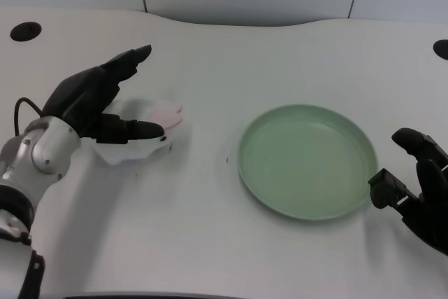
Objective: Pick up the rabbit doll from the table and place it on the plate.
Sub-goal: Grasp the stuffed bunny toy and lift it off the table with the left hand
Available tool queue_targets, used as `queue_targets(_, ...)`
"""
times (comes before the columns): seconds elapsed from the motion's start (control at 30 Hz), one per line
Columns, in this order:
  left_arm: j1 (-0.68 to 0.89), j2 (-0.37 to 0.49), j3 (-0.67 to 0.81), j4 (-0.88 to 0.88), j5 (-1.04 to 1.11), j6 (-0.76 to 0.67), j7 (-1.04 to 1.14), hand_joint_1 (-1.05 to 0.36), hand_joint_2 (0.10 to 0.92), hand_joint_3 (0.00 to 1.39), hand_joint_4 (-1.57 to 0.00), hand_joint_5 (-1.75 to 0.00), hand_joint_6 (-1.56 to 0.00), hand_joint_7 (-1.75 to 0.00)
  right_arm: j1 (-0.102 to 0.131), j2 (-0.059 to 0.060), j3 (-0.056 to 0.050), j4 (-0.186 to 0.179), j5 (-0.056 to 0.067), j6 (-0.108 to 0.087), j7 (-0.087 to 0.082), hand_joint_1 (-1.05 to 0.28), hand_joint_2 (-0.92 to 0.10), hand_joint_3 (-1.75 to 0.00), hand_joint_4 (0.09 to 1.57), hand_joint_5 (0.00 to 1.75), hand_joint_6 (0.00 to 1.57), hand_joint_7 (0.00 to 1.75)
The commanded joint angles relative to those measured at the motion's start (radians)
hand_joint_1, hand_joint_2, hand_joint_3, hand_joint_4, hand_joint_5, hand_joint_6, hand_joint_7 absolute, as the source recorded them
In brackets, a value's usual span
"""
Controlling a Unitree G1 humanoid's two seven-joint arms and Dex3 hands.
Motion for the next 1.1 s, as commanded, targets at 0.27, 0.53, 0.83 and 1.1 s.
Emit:
queue_targets(0.27, 0.013, -0.023, 0.018, 0.010, -0.056, 0.055, -0.077, -1.05, 0.921, 0.12, -0.27, -0.09, -0.13, -0.02, 0.028, -0.013, -0.001, -0.031, 0.016, 0.008, 0.009, -0.65, -0.92, -0.17, 0.62, 1.75, 0.62, 1.40)
queue_targets(0.53, -0.011, -0.023, -0.101, 0.020, 0.063, 0.164, 0.020, -1.05, 0.921, 0.15, -0.16, -0.03, -0.14, -0.01, 0.048, -0.009, 0.000, -0.064, 0.024, 0.018, 0.006, -0.64, -0.92, -0.17, 0.61, 1.75, 0.63, 1.38)
queue_targets(0.83, -0.041, -0.031, -0.196, 0.032, 0.150, 0.276, 0.057, -1.03, 0.921, 0.10, -0.28, -0.06, -0.20, -0.02, 0.078, 0.000, 0.002, -0.119, 0.038, 0.039, -0.018, -0.65, -0.92, -0.16, 0.61, 1.75, 0.64, 1.36)
queue_targets(1.1, -0.041, -0.047, -0.218, 0.037, 0.160, 0.297, 0.138, -0.91, 0.882, 0.01, -0.64, -0.14, -0.40, -0.04, 0.085, -0.001, 0.008, -0.131, 0.043, 0.037, -0.023, -0.66, -0.92, -0.17, 0.60, 1.75, 0.64, 1.36)
